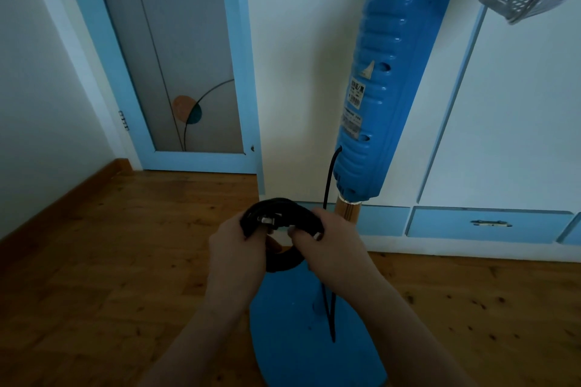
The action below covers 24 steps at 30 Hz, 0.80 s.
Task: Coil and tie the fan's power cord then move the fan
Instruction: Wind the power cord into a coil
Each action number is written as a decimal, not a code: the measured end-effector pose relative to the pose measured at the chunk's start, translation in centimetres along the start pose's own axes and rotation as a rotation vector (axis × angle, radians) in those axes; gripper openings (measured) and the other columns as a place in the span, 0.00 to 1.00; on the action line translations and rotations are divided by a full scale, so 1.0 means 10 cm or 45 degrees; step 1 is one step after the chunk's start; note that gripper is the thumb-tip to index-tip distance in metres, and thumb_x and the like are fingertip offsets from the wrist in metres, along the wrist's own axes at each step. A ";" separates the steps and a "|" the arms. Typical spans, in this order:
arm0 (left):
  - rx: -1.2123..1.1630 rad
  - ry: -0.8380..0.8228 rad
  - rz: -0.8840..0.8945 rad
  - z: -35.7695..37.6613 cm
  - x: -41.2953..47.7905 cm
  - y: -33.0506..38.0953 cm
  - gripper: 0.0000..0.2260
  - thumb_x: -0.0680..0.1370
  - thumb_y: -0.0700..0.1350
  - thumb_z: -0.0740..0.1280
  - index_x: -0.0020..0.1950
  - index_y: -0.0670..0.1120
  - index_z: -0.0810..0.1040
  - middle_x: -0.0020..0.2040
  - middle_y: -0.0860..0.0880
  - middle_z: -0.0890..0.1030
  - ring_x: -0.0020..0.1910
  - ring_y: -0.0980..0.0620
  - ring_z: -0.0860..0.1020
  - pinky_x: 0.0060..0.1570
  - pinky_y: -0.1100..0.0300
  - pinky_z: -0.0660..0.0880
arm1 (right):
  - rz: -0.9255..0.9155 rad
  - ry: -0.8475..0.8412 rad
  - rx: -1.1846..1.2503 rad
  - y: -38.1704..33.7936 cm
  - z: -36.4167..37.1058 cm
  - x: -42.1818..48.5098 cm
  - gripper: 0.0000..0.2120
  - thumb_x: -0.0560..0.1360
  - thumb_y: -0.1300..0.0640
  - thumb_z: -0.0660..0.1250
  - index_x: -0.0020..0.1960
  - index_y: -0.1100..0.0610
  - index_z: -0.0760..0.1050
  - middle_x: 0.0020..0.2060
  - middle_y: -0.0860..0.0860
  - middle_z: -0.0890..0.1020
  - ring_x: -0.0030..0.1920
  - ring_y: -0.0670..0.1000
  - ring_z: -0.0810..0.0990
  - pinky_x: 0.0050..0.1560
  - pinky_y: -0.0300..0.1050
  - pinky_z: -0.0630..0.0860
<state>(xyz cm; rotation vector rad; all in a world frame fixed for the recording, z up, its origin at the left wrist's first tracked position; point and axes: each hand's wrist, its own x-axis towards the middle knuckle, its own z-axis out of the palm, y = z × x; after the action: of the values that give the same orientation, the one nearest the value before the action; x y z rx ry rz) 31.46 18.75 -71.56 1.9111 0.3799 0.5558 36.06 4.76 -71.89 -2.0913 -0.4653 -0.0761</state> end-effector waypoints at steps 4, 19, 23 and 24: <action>-0.223 -0.167 -0.197 0.04 0.00 -0.01 0.08 0.81 0.42 0.64 0.47 0.46 0.82 0.34 0.48 0.86 0.32 0.51 0.85 0.28 0.60 0.80 | -0.043 0.028 -0.160 0.03 0.05 -0.01 0.07 0.80 0.48 0.62 0.45 0.49 0.71 0.33 0.48 0.77 0.32 0.47 0.76 0.32 0.48 0.76; 0.917 -0.344 0.360 0.02 0.01 -0.05 0.05 0.76 0.49 0.67 0.46 0.53 0.71 0.39 0.55 0.77 0.34 0.58 0.76 0.30 0.61 0.73 | -0.337 -0.083 -0.896 0.06 0.15 -0.07 0.12 0.77 0.54 0.66 0.52 0.49 0.62 0.36 0.44 0.69 0.33 0.49 0.70 0.33 0.44 0.64; 0.779 -0.278 0.244 0.02 0.03 -0.08 0.05 0.78 0.44 0.66 0.45 0.50 0.71 0.37 0.52 0.77 0.31 0.56 0.75 0.25 0.65 0.65 | -0.234 0.009 -0.750 0.04 0.12 -0.04 0.10 0.76 0.48 0.63 0.43 0.47 0.61 0.35 0.43 0.71 0.33 0.45 0.71 0.31 0.43 0.65; 0.697 -0.243 0.214 0.01 0.05 -0.08 0.04 0.77 0.43 0.66 0.46 0.49 0.72 0.37 0.51 0.78 0.31 0.55 0.76 0.24 0.66 0.66 | -0.174 0.003 -0.691 0.05 0.10 -0.03 0.10 0.75 0.47 0.62 0.42 0.46 0.62 0.34 0.42 0.71 0.32 0.43 0.70 0.30 0.42 0.64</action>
<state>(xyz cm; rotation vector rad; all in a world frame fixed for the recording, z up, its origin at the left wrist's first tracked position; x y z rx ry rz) 31.90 19.21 -72.29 2.5187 0.2645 0.3956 35.87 5.22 -72.90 -2.5841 -0.6383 -0.3146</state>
